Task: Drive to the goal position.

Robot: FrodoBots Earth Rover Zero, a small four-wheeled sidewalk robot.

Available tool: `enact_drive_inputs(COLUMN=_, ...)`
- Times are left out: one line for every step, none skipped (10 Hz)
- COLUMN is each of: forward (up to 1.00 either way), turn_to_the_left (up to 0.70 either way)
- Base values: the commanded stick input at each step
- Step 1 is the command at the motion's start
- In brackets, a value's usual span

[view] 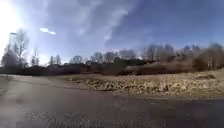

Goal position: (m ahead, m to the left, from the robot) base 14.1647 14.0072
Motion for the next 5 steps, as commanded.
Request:
enact_drive_inputs(forward=0.0, turn_to_the_left=0.85)
enact_drive_inputs(forward=0.0, turn_to_the_left=0.85)
enact_drive_inputs(forward=0.0, turn_to_the_left=0.85)
enact_drive_inputs(forward=0.0, turn_to_the_left=0.85)
enact_drive_inputs(forward=0.0, turn_to_the_left=0.85)
